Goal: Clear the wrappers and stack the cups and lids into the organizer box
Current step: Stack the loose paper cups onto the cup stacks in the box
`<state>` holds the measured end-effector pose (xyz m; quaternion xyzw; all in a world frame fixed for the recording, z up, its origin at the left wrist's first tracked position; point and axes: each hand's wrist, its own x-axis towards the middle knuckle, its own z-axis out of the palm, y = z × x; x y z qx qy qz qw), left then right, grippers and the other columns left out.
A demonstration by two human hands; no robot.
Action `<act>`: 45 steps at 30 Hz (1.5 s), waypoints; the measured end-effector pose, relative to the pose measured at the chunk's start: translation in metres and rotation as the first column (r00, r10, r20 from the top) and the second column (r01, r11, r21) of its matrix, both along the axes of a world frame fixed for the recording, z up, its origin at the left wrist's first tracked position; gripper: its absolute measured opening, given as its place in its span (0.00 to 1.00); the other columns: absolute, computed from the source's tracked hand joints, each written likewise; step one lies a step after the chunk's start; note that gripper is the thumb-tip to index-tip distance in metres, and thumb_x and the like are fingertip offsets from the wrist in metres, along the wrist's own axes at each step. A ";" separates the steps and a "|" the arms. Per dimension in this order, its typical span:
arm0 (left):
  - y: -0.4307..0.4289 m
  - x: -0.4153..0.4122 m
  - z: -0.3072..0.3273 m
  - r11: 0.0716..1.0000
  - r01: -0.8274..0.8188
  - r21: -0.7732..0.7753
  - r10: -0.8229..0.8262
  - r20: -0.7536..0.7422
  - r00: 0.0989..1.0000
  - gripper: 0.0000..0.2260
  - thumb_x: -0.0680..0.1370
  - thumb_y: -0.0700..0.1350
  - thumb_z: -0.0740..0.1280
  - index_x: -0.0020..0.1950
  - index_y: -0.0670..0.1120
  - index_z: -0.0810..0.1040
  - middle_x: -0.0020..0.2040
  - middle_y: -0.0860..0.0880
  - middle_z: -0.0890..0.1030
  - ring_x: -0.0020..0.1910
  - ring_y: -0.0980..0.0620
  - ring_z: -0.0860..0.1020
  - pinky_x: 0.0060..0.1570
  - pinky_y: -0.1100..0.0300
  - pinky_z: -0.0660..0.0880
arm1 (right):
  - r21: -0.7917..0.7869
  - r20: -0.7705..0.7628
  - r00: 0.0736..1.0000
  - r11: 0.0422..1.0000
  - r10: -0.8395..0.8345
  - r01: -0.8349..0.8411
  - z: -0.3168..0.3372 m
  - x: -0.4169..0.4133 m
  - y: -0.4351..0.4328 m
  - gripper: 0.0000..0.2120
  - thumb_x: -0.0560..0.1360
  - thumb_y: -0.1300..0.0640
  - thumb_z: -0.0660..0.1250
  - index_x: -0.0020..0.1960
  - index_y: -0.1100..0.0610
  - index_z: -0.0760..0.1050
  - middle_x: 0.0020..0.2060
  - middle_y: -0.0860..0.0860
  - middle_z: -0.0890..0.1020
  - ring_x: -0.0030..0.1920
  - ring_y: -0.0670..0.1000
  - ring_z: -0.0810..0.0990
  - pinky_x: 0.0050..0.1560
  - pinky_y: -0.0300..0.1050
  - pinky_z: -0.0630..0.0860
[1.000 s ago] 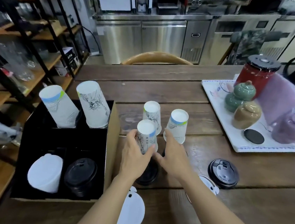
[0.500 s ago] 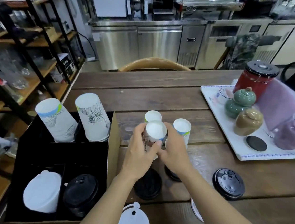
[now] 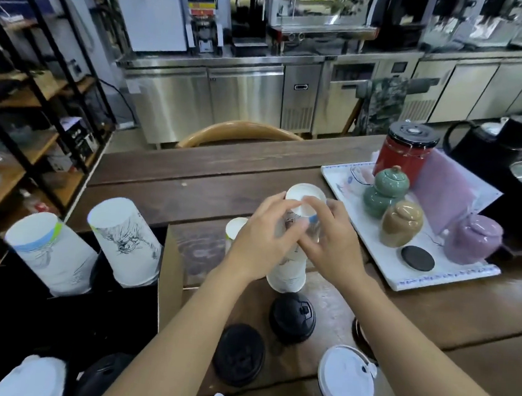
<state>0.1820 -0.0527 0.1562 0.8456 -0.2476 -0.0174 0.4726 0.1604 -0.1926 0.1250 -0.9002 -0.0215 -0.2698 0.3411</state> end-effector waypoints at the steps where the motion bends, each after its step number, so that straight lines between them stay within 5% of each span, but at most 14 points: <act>1: -0.002 0.006 -0.006 0.999 0.000 0.046 0.001 -0.012 1.000 0.18 0.78 0.53 0.62 0.66 0.51 0.72 0.71 0.53 0.68 0.70 0.57 0.64 0.67 0.59 0.64 | -0.001 -0.043 0.999 1.000 0.001 -0.001 -0.008 0.004 -0.004 0.23 0.70 0.44 0.62 0.60 0.55 0.73 0.50 0.57 0.76 0.42 0.57 0.78 0.43 0.51 0.78; 7: -0.005 0.021 -0.056 0.927 0.037 0.373 0.034 -0.182 0.983 0.24 0.77 0.57 0.60 0.72 0.53 0.66 0.74 0.53 0.65 0.73 0.52 0.62 0.71 0.53 0.61 | -0.026 -0.398 0.914 0.996 0.073 -0.091 -0.066 0.021 -0.016 0.23 0.72 0.49 0.67 0.64 0.55 0.68 0.57 0.55 0.73 0.52 0.58 0.79 0.49 0.54 0.77; 12: -0.013 0.028 -0.069 0.899 -0.005 0.439 0.065 -0.121 0.991 0.22 0.76 0.54 0.63 0.70 0.52 0.68 0.72 0.55 0.68 0.72 0.54 0.62 0.70 0.57 0.58 | 0.067 -0.444 0.885 0.991 0.137 -0.120 -0.086 0.034 -0.020 0.26 0.71 0.53 0.69 0.65 0.56 0.64 0.59 0.54 0.70 0.49 0.57 0.79 0.47 0.51 0.75; 14: -0.014 0.029 -0.071 0.921 -0.010 0.390 0.057 -0.110 0.992 0.19 0.76 0.53 0.64 0.67 0.52 0.72 0.68 0.54 0.72 0.68 0.54 0.66 0.68 0.58 0.61 | 0.108 -0.434 0.888 0.987 0.153 -0.118 -0.090 0.035 -0.019 0.28 0.70 0.53 0.70 0.66 0.56 0.63 0.59 0.53 0.69 0.46 0.55 0.77 0.44 0.46 0.71; 18: -0.003 0.029 -0.070 0.974 -0.225 0.024 0.225 0.031 0.974 0.12 0.75 0.49 0.65 0.57 0.49 0.77 0.53 0.58 0.76 0.54 0.62 0.73 0.57 0.72 0.66 | 0.169 -0.355 0.931 0.985 0.088 -0.029 -0.091 0.036 -0.023 0.31 0.67 0.53 0.74 0.65 0.58 0.64 0.58 0.55 0.70 0.50 0.55 0.74 0.45 0.44 0.69; 20: 0.005 0.032 -0.068 0.876 -0.443 -0.191 0.443 -0.045 0.895 0.09 0.75 0.46 0.65 0.54 0.50 0.77 0.50 0.57 0.76 0.51 0.60 0.74 0.53 0.71 0.67 | 0.212 -0.308 0.951 0.976 0.019 0.049 -0.083 0.036 -0.029 0.32 0.66 0.54 0.75 0.64 0.59 0.64 0.57 0.54 0.70 0.53 0.57 0.75 0.47 0.44 0.68; 23: 0.019 0.045 -0.066 0.602 -0.699 -0.387 0.558 -0.422 0.715 0.07 0.78 0.46 0.62 0.54 0.47 0.75 0.53 0.50 0.77 0.55 0.51 0.75 0.56 0.60 0.70 | 0.299 -0.216 0.976 0.948 -0.039 0.104 -0.058 0.041 -0.033 0.32 0.65 0.54 0.76 0.63 0.57 0.63 0.58 0.55 0.72 0.50 0.60 0.78 0.48 0.48 0.73; 25: 0.032 0.052 -0.070 0.518 -0.774 -0.364 0.484 -0.621 0.616 0.12 0.80 0.51 0.59 0.58 0.46 0.74 0.58 0.49 0.77 0.62 0.50 0.73 0.62 0.56 0.68 | 0.335 -0.124 0.992 0.939 -0.034 0.074 -0.034 0.045 -0.027 0.32 0.65 0.56 0.76 0.62 0.58 0.63 0.59 0.56 0.72 0.53 0.58 0.77 0.50 0.50 0.73; 30: 0.047 0.054 -0.080 0.536 -0.780 -0.323 0.295 -0.794 0.532 0.27 0.79 0.59 0.54 0.70 0.43 0.67 0.70 0.44 0.72 0.71 0.48 0.67 0.71 0.52 0.58 | 0.309 -0.038 0.991 0.944 0.131 -0.113 0.015 0.052 0.010 0.32 0.65 0.57 0.77 0.62 0.60 0.63 0.56 0.51 0.69 0.51 0.48 0.69 0.45 0.36 0.65; 42: 0.049 0.051 -0.094 0.580 -0.769 -0.268 0.204 -0.867 0.455 0.26 0.78 0.60 0.56 0.69 0.44 0.69 0.69 0.45 0.73 0.68 0.48 0.70 0.63 0.56 0.63 | 0.060 -0.491 0.824 0.955 0.281 -0.290 -0.060 0.083 0.061 0.32 0.69 0.52 0.72 0.68 0.56 0.61 0.62 0.56 0.70 0.50 0.57 0.77 0.45 0.47 0.73; 45: 0.045 0.050 -0.096 0.625 -0.738 -0.256 0.180 -0.872 0.456 0.24 0.79 0.58 0.56 0.68 0.44 0.71 0.59 0.49 0.76 0.56 0.55 0.75 0.58 0.58 0.65 | 0.094 -0.487 0.821 0.952 0.298 -0.290 -0.078 0.085 0.057 0.35 0.68 0.52 0.74 0.69 0.55 0.60 0.64 0.53 0.68 0.50 0.52 0.75 0.44 0.41 0.69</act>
